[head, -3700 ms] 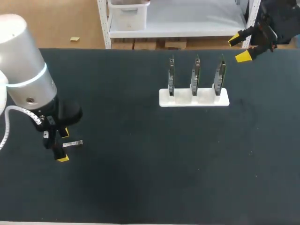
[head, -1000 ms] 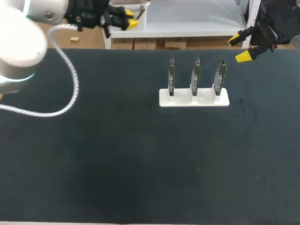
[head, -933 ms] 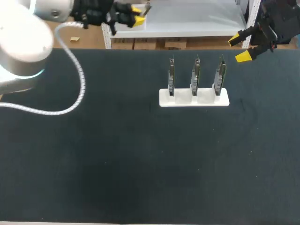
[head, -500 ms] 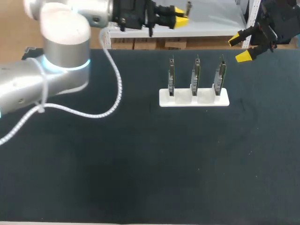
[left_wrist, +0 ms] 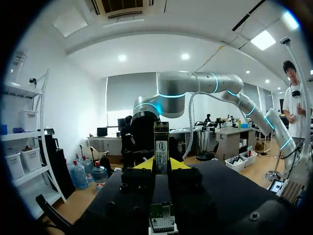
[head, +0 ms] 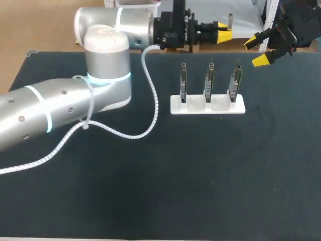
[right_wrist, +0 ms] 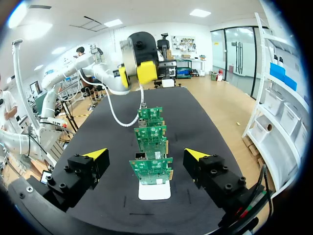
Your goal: Pick up the optical module with the left hand, and insert it into the network port with the right hand.
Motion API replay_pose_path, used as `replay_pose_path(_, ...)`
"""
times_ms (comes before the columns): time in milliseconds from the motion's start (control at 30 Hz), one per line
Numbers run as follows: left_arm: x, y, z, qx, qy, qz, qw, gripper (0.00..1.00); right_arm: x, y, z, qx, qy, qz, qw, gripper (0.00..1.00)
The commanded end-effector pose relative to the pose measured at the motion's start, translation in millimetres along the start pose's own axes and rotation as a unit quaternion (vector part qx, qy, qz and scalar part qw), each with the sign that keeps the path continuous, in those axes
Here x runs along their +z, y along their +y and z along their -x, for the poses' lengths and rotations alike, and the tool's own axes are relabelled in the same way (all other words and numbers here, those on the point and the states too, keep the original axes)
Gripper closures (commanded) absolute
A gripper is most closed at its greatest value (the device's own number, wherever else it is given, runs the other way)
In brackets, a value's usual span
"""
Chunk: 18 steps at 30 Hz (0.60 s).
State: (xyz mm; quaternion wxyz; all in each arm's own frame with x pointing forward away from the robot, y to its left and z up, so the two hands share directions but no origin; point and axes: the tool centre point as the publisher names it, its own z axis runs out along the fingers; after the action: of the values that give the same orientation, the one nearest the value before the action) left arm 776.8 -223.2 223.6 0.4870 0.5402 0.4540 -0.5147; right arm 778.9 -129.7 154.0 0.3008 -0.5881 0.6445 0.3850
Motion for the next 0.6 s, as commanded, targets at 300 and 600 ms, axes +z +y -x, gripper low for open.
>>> replay_pose_path(300,20,-0.1,-6.3,-0.004,0.001,0.008,1.0,1.0,0,-1,0,0.0,0.0,0.001,1.0,0.0)
replay_pose_path(600,26,-5.5,-16.1,-0.007,0.01,0.014,1.0,1.0,0,-1,0,0.0,0.0,0.001,1.0,0.0)
